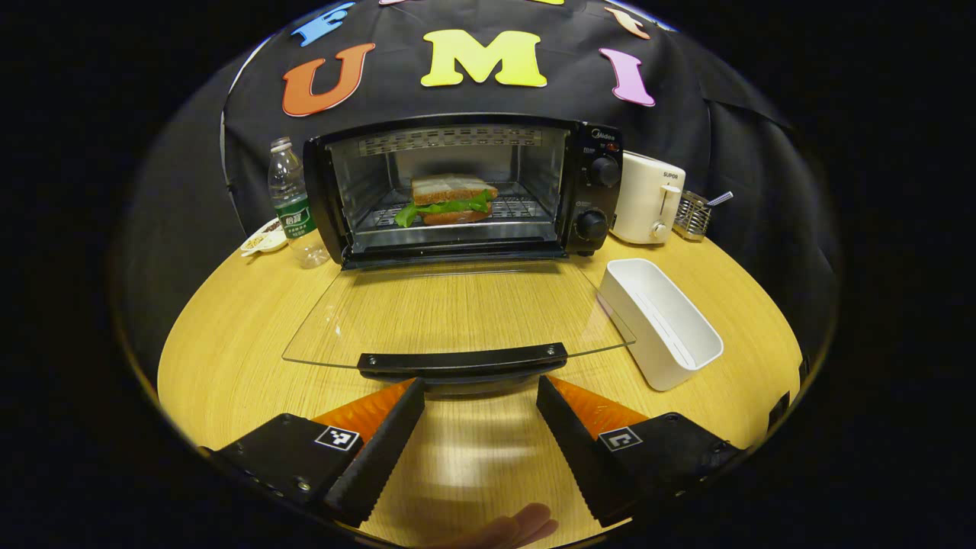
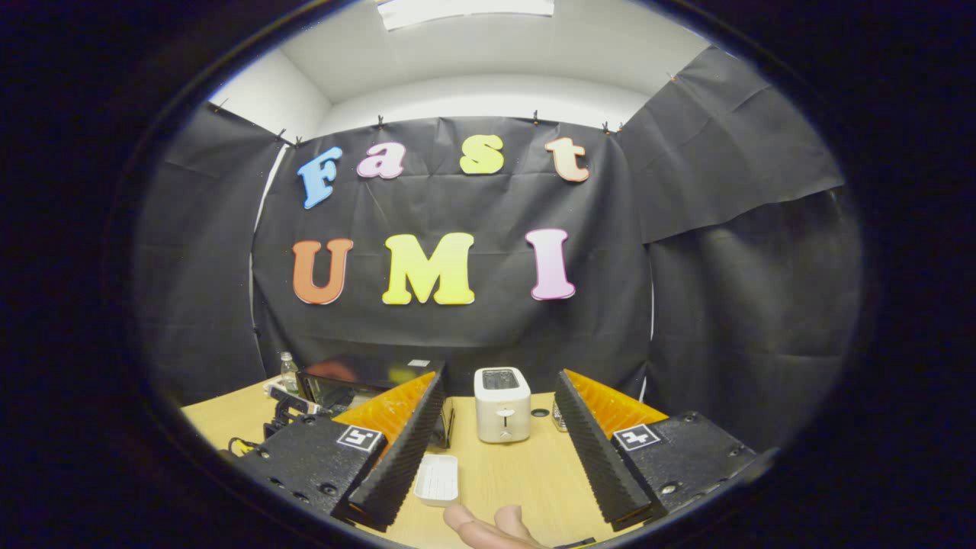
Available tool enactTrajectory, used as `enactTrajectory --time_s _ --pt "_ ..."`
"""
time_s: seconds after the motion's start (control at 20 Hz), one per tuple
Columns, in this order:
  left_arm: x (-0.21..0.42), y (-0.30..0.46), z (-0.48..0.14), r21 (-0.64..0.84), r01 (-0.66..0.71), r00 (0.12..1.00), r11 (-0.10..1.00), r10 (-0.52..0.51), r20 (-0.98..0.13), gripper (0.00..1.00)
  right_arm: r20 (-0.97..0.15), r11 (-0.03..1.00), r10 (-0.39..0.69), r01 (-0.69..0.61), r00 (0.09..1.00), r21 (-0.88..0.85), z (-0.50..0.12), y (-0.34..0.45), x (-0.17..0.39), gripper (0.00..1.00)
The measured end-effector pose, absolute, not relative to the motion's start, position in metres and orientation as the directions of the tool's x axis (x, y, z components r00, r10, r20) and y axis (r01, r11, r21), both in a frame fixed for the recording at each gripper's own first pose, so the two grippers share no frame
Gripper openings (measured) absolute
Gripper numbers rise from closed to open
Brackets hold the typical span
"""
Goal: Open the electric oven with the left hand, put the food in, and close the electric oven.
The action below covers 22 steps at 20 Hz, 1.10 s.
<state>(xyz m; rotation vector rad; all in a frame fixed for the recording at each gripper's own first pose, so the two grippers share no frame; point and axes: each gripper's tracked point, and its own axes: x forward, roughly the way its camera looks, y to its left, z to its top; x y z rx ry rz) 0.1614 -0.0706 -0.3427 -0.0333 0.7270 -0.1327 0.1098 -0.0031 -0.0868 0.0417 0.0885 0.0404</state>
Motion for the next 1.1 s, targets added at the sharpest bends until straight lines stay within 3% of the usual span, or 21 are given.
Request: enactTrajectory --time_s 0.5,0.55,0.6,0.65,1.1 --pt "0.166 -0.075 -0.333 -0.067 0.074 0.734 0.995 -0.099 -0.672 0.95 -0.104 0.997 0.058 -0.053 0.993 0.056 -0.094 -0.005 0.114 0.87" --pt "0.167 -0.074 -0.330 -0.054 0.075 0.742 0.996 -0.092 -0.664 0.95 -0.102 0.997 0.059 -0.054 0.993 0.056 -0.093 -0.005 0.114 0.95" --pt "0.168 -0.074 -0.327 -0.049 0.071 0.751 0.996 -0.086 -0.655 0.95 -0.100 0.997 0.060 -0.055 0.993 0.057 -0.092 -0.005 0.113 0.87" --pt "0.169 -0.073 -0.323 -0.049 0.064 0.759 0.997 -0.081 -0.646 0.95 -0.096 0.997 0.061 -0.055 0.994 0.058 -0.091 -0.005 0.113 0.87" --pt "0.196 -0.062 -0.263 -0.017 0.046 0.884 0.999 -0.049 -0.465 0.97 -0.104 0.996 0.063 -0.056 0.993 0.071 -0.094 -0.006 0.107 0.87"
